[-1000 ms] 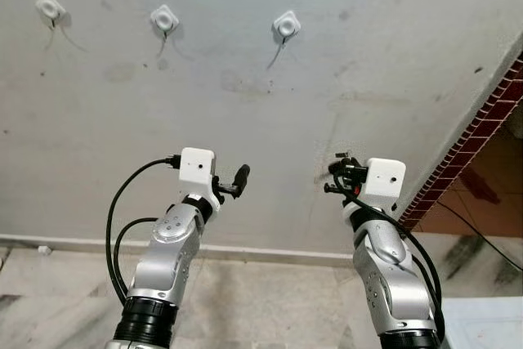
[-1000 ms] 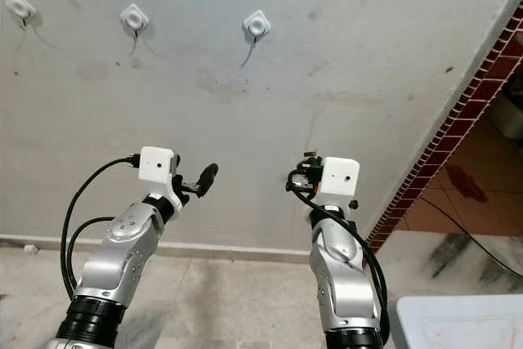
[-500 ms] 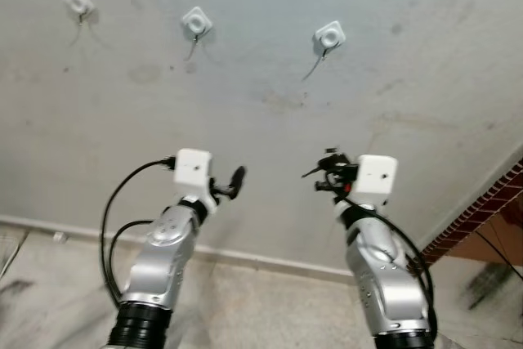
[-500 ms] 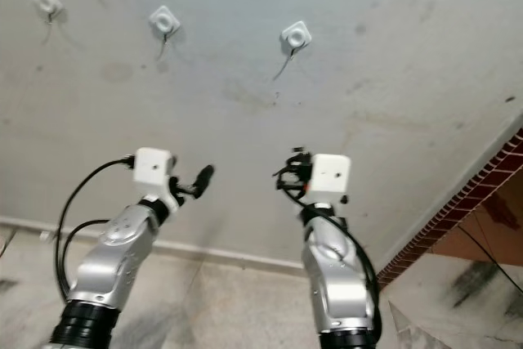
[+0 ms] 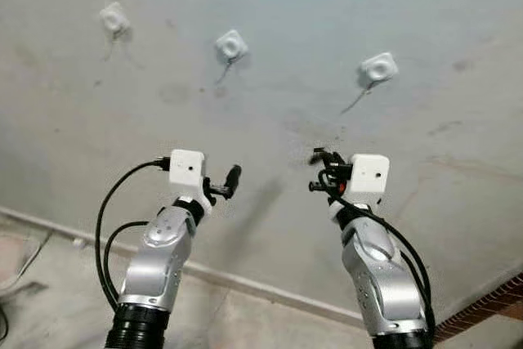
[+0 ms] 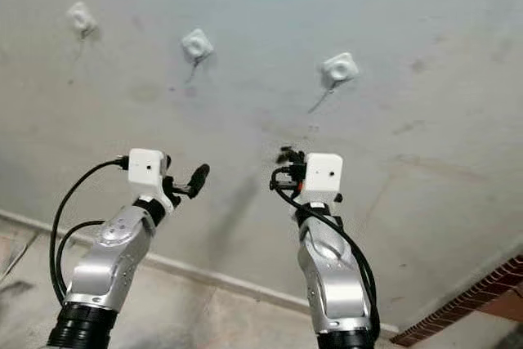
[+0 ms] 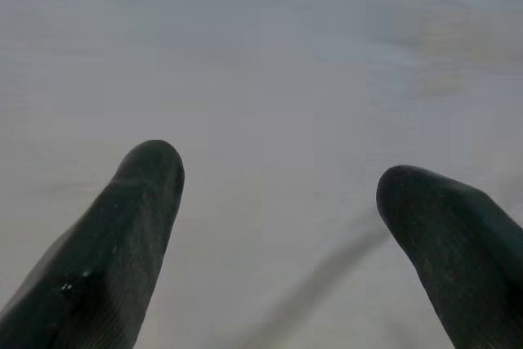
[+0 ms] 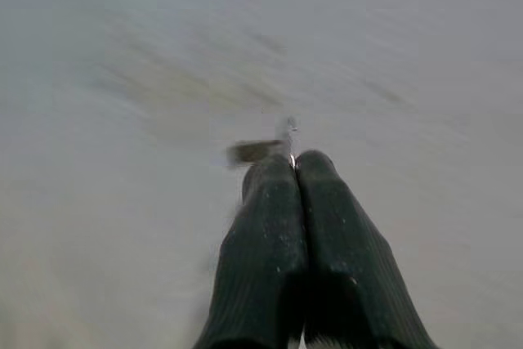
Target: Hang keys on a hook
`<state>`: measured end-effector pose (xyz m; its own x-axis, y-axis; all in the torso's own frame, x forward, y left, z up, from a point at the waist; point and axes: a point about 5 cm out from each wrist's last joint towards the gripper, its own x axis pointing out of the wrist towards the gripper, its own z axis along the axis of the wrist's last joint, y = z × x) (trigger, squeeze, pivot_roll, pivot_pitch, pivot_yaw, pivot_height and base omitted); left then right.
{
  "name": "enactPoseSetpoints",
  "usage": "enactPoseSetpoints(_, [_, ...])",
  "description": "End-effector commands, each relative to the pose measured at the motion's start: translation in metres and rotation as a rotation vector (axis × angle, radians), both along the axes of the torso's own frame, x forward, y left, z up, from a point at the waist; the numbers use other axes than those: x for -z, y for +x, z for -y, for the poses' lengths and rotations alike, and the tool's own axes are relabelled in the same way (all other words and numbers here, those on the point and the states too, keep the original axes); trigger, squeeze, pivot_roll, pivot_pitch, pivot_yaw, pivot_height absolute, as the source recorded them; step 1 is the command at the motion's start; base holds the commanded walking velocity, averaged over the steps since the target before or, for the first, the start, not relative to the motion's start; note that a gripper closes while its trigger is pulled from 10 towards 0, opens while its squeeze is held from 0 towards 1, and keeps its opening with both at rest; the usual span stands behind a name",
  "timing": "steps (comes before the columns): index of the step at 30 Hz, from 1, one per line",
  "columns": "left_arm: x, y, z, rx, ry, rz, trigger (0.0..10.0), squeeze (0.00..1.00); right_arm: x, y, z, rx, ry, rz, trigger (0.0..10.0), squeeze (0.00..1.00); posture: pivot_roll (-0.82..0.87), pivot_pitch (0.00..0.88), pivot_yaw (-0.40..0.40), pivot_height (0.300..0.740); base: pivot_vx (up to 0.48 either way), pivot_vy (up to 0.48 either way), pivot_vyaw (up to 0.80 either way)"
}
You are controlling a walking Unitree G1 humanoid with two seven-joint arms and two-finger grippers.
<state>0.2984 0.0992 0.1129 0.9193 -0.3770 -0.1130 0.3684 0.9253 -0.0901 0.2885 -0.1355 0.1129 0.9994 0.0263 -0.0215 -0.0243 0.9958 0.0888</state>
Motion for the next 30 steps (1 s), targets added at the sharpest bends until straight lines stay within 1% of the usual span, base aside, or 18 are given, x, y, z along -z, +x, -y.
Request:
enactPoseSetpoints(1, [-0.004, -0.005, -0.009, 0.008, 0.049, 0.025, 10.0, 0.00, -0.006, 0.000, -0.001, -0.008, 0.010, 0.026, 10.0, 0.00, 0.11, 0.003, -0.040, 0.740, 0.000, 0.000, 0.00])
enactPoseSetpoints(4, [-0.001, -0.012, -0.015, 0.012, 0.064, 0.020, 10.0, 0.00, -0.006, -0.001, 0.002, -0.005, 0.006, 0.024, 10.0, 0.00, 0.12, 0.003, -0.043, 0.740, 0.000, 0.000, 0.00])
enactPoseSetpoints(10, [-0.001, -0.017, -0.025, -0.012, 0.089, 0.010, 10.0, 0.00, -0.007, -0.003, 0.006, 0.009, 0.004, 0.029, 10.0, 0.00, 0.12, 0.005, -0.045, 0.740, 0.000, 0.000, 0.00])
enactPoseSetpoints(12, [-0.001, -0.018, -0.026, -0.012, 0.089, 0.010, 10.0, 0.00, -0.007, -0.003, 0.006, 0.014, 0.005, 0.027, 10.0, 0.00, 0.12, 0.005, -0.045, 0.740, 0.000, 0.000, 0.00])
enactPoseSetpoints(14, [-0.001, -0.020, -0.028, -0.010, 0.095, 0.006, 10.0, 0.00, -0.007, -0.003, 0.007, 0.020, 0.005, 0.020, 10.0, 0.00, 0.12, 0.005, -0.045, 0.740, 0.000, 0.000, -0.80])
enactPoseSetpoints(25, [-0.002, -0.022, -0.027, -0.009, 0.094, 0.002, 10.0, 0.00, -0.009, -0.003, 0.006, 0.015, 0.000, 0.027, 10.0, 0.00, 0.13, 0.006, -0.042, 0.740, 0.000, 0.000, -0.80])
enactPoseSetpoints(30, [-0.005, -0.026, -0.031, -0.009, 0.129, 0.030, 10.0, 0.00, -0.009, -0.003, 0.007, 0.006, -0.007, 0.024, 10.0, 0.00, 0.14, 0.006, -0.043, 0.740, 0.000, 0.000, -0.80])
